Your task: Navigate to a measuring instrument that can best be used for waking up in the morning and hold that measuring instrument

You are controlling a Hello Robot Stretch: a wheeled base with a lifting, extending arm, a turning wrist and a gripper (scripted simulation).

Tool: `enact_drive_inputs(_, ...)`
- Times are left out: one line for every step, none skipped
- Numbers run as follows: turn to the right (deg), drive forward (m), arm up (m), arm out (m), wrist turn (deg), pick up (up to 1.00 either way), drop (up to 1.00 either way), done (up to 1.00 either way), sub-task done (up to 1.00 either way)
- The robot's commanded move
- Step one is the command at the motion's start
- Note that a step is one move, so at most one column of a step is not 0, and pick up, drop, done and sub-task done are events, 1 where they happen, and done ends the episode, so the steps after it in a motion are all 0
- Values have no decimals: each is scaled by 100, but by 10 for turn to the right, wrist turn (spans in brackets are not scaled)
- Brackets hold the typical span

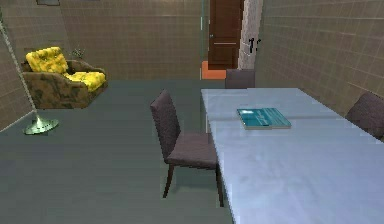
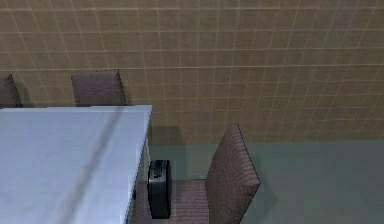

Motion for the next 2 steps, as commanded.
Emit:
enact_drive_inputs(0,0,0,28,0,0,0,0,0)
enact_drive_inputs(0,0,0,0,450,0,0,0,0)
